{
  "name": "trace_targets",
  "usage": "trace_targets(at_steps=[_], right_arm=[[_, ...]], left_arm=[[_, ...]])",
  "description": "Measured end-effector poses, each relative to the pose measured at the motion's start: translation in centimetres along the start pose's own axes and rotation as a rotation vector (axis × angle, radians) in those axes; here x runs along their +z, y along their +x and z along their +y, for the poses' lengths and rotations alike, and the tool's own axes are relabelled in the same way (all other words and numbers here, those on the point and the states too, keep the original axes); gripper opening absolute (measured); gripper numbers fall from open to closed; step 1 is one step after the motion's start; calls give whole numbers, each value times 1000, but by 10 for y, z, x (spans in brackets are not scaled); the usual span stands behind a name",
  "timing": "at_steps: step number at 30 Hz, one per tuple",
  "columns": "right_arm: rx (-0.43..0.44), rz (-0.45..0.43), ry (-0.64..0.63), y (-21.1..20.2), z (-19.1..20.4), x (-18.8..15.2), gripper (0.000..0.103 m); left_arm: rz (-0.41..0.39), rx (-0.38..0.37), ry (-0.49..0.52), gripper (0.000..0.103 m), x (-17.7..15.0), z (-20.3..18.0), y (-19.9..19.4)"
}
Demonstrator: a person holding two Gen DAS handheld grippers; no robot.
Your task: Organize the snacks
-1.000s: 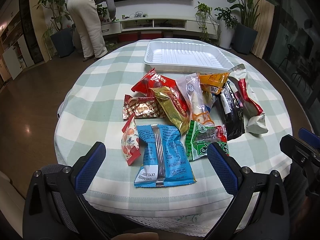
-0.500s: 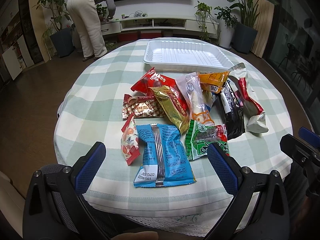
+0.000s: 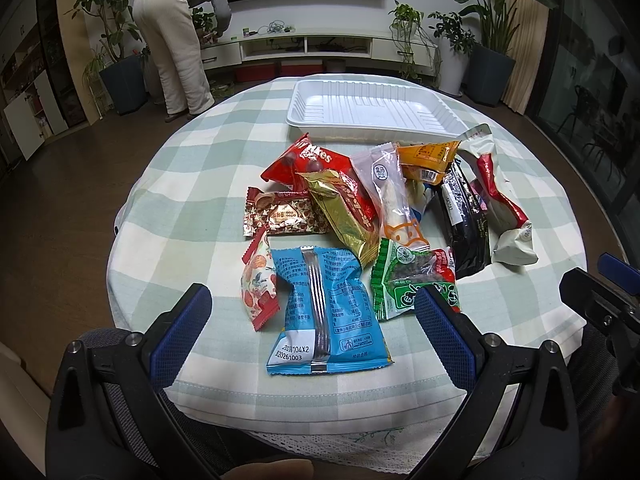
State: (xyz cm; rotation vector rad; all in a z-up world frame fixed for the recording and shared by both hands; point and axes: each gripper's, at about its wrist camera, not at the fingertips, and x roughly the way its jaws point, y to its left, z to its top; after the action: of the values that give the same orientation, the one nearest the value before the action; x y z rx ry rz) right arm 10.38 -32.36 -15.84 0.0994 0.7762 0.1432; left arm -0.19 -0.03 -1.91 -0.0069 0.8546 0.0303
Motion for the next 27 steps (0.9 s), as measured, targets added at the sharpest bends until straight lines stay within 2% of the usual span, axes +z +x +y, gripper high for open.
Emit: trace_targets(at_steps=[24,27], right_arm=[[2,6,7,2,1,-3,103],[15,12,21,2,2,-6,103]], left_arm=[[9,9,5,103,-6,2,5],[-1,-40,-9,103,-7,5,5]])
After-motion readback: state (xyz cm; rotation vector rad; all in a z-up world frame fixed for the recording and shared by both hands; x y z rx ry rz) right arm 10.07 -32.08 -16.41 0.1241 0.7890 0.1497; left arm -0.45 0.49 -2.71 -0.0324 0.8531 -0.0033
